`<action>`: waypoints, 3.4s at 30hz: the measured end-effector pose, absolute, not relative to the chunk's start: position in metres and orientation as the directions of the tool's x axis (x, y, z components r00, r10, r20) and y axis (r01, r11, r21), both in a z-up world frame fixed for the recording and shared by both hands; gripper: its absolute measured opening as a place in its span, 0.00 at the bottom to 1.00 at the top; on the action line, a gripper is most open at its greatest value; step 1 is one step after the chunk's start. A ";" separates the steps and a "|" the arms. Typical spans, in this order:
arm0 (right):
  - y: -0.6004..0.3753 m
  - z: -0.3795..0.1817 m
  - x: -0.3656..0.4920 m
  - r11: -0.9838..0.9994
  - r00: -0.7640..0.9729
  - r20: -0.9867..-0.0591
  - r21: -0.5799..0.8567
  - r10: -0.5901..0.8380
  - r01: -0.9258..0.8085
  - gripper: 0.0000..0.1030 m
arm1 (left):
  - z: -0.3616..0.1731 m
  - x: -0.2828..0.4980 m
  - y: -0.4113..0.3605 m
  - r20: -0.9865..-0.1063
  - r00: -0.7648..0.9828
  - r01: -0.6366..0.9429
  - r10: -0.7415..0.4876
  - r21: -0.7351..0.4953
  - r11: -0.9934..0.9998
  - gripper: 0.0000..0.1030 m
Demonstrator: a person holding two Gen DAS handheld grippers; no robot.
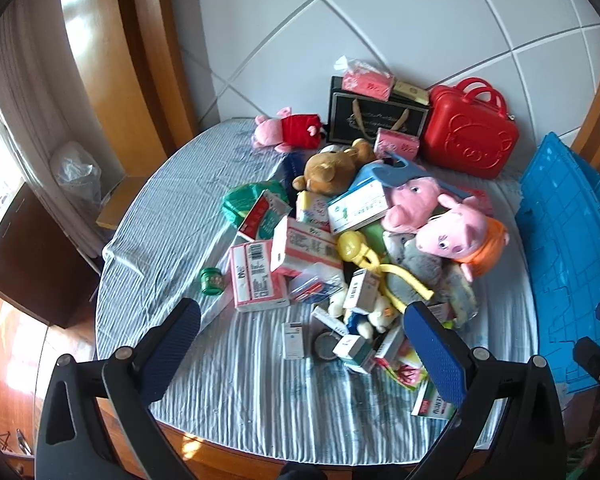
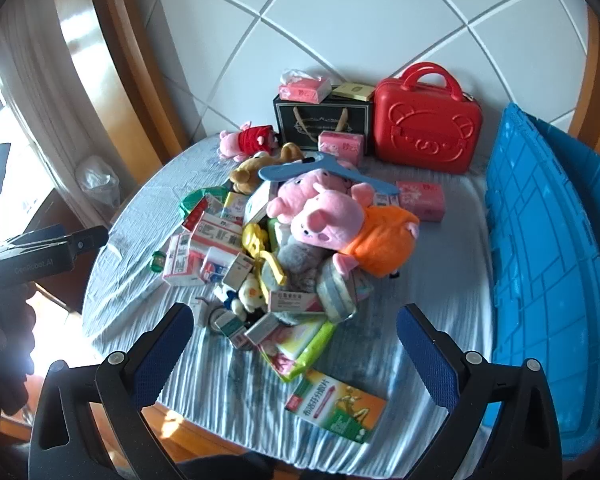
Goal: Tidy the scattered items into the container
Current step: 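Move both tools toward the pile of items on the table, then grasp the green jar with the left tool while the right tool grasps the pink tissue pack, then carry the green jar and pink tissue pack over the blue crate with both tools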
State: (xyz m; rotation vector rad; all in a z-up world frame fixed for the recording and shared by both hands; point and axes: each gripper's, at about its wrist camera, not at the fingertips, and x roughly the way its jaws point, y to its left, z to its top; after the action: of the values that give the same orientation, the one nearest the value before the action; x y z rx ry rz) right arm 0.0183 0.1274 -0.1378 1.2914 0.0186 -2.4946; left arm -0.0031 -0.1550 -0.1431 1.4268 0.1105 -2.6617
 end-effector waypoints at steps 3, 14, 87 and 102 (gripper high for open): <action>0.115 -0.153 0.015 -0.941 -0.514 -0.807 0.145 -0.291 0.305 1.00 | -0.167 -0.002 -0.180 -0.854 -0.514 0.169 -0.085 -0.003 -0.986 1.00; 0.076 -0.214 0.000 -0.943 -0.462 -0.849 0.115 -0.257 0.312 1.00 | -0.248 -0.007 -0.244 -0.893 -0.428 0.236 -0.134 0.033 -0.971 1.00; -0.226 -0.413 -0.098 -0.871 -0.279 -0.945 0.012 -0.170 0.491 0.85 | -0.343 -0.030 -0.398 -0.851 -0.520 0.250 -0.070 -0.074 -0.965 0.39; -0.196 -0.341 -0.086 -0.860 -0.337 -0.903 0.064 -0.265 0.506 0.86 | -0.283 -0.017 -0.362 -0.804 -0.579 0.266 -0.139 -0.025 -0.964 0.39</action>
State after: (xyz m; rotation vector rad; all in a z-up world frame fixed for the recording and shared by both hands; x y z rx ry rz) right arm -0.0860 -0.1958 -0.3412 1.4360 0.3147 -2.2180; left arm -0.0169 -0.3623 -0.2825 1.3033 0.2094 -2.5964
